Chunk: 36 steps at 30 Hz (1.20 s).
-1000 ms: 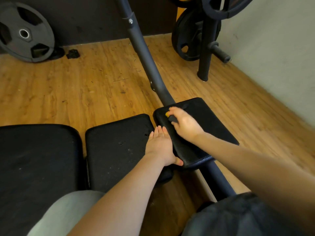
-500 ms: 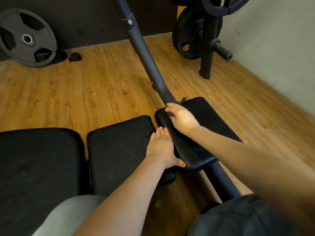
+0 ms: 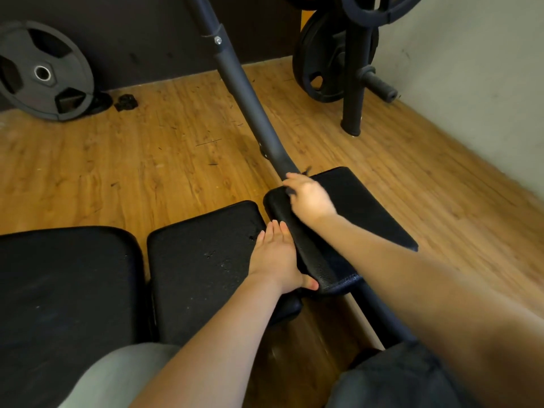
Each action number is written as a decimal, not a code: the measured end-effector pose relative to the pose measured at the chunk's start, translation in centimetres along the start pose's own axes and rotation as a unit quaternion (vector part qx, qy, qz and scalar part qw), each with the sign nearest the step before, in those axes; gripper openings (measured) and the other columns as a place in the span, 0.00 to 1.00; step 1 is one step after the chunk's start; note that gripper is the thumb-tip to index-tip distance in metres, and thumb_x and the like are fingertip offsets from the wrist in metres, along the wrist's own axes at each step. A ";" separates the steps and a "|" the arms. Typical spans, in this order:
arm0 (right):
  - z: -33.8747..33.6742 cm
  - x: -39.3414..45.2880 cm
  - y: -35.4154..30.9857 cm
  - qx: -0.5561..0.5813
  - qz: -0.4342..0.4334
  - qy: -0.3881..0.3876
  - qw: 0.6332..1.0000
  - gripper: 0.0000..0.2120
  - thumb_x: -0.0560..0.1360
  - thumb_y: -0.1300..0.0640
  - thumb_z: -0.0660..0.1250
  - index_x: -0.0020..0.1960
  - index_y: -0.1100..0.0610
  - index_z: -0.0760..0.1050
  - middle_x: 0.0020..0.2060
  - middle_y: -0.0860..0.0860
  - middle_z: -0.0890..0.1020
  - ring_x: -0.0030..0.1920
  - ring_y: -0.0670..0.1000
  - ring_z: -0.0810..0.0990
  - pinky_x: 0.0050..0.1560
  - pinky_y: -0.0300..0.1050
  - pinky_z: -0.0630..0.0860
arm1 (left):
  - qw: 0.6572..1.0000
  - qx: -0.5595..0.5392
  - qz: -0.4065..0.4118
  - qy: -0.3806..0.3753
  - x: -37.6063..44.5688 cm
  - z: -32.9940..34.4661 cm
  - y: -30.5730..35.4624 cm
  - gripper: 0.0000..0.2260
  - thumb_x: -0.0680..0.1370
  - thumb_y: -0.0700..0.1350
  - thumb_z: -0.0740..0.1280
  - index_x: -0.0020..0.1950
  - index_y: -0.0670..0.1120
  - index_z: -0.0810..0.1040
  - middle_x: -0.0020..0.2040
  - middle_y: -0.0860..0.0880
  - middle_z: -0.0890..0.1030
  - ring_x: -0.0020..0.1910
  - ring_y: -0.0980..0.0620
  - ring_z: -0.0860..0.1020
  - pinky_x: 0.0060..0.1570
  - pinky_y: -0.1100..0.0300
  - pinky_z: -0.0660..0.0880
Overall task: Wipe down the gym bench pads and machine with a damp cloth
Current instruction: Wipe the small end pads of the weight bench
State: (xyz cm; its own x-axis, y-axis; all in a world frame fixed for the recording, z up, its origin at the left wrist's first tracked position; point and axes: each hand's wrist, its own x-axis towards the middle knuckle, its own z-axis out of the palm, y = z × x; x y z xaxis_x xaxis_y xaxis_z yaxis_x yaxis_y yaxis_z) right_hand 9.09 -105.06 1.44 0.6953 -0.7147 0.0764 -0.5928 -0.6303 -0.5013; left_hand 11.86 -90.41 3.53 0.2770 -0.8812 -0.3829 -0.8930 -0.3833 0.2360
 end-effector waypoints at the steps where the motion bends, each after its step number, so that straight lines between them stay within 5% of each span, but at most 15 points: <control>1: 0.4 -0.5 -0.7 0.002 -0.039 -0.018 0.999 0.18 0.79 0.65 0.58 0.68 0.61 0.70 0.71 0.54 0.67 0.72 0.51 0.63 0.69 0.34 0.52 | 1.000 0.000 0.000 0.001 0.1 0.0 0.0 0.59 0.66 0.66 0.72 0.76 0.37 0.38 0.78 0.39 0.42 0.77 0.45 0.41 0.75 0.51 0.42; 6: -2.1 -5.2 3.2 -0.029 -0.193 -0.113 0.974 0.19 0.76 0.68 0.63 0.65 0.59 0.74 0.68 0.53 0.72 0.70 0.49 0.66 0.70 0.35 0.54 | 1.000 -0.003 -0.004 -0.004 0.2 0.0 0.1 0.59 0.65 0.66 0.72 0.76 0.37 0.38 0.78 0.40 0.42 0.77 0.45 0.41 0.75 0.51 0.42; 13: -5.1 -1.1 7.0 0.015 0.038 0.007 0.999 0.18 0.77 0.67 0.60 0.65 0.57 0.74 0.69 0.52 0.70 0.71 0.51 0.66 0.71 0.38 0.55 | 1.000 -0.011 0.000 -0.003 0.2 0.1 -0.1 0.59 0.66 0.65 0.72 0.76 0.38 0.38 0.78 0.41 0.42 0.77 0.46 0.41 0.75 0.51 0.42; 18: -1.5 -4.3 1.9 0.021 -0.138 -0.090 0.986 0.18 0.77 0.67 0.61 0.66 0.58 0.73 0.69 0.53 0.70 0.71 0.49 0.65 0.74 0.39 0.54 | 1.000 -0.010 0.000 0.000 0.1 0.1 0.0 0.58 0.66 0.65 0.72 0.76 0.38 0.38 0.78 0.40 0.42 0.77 0.46 0.41 0.75 0.52 0.42; 21: -3.0 -8.5 3.4 -0.002 -0.214 -0.177 0.961 0.21 0.78 0.66 0.61 0.70 0.55 0.68 0.70 0.46 0.66 0.70 0.40 0.58 0.70 0.27 0.47 | 1.000 -0.011 -0.003 -0.001 0.1 0.2 0.0 0.58 0.66 0.65 0.72 0.76 0.38 0.38 0.78 0.40 0.42 0.77 0.46 0.41 0.75 0.52 0.42; 24: -6.0 -8.5 6.6 -0.032 -0.166 -0.186 0.968 0.23 0.77 0.67 0.61 0.70 0.55 0.68 0.71 0.48 0.66 0.73 0.45 0.60 0.70 0.27 0.46 | 1.000 -0.006 -0.004 -0.004 0.2 0.2 0.0 0.59 0.65 0.66 0.72 0.76 0.37 0.38 0.78 0.40 0.42 0.77 0.46 0.41 0.75 0.52 0.43; 31: -3.7 -5.6 4.3 -0.035 0.090 0.002 0.995 0.23 0.78 0.68 0.55 0.73 0.60 0.63 0.74 0.53 0.61 0.75 0.50 0.55 0.72 0.38 0.47 | 1.000 0.013 -0.008 -0.015 -0.1 -0.3 0.3 0.58 0.66 0.66 0.71 0.76 0.36 0.38 0.78 0.39 0.43 0.77 0.45 0.43 0.75 0.51 0.44; 36: -1.8 -11.0 0.1 -0.056 -0.064 -0.100 0.991 0.24 0.79 0.66 0.54 0.74 0.58 0.60 0.75 0.52 0.59 0.75 0.49 0.54 0.71 0.34 0.44 | 1.000 0.008 -0.013 -0.020 -0.4 -0.5 0.4 0.57 0.68 0.65 0.71 0.76 0.37 0.38 0.78 0.40 0.43 0.77 0.46 0.42 0.75 0.52 0.44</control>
State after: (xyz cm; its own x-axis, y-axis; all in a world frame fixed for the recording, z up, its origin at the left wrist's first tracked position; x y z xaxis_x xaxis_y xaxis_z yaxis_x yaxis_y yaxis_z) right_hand 0.63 -97.86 2.11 0.8278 -0.5592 -0.0458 -0.5285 -0.7498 -0.3982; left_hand 11.53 -90.34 4.22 0.2857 -0.8589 -0.4250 -0.8913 -0.4011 0.2116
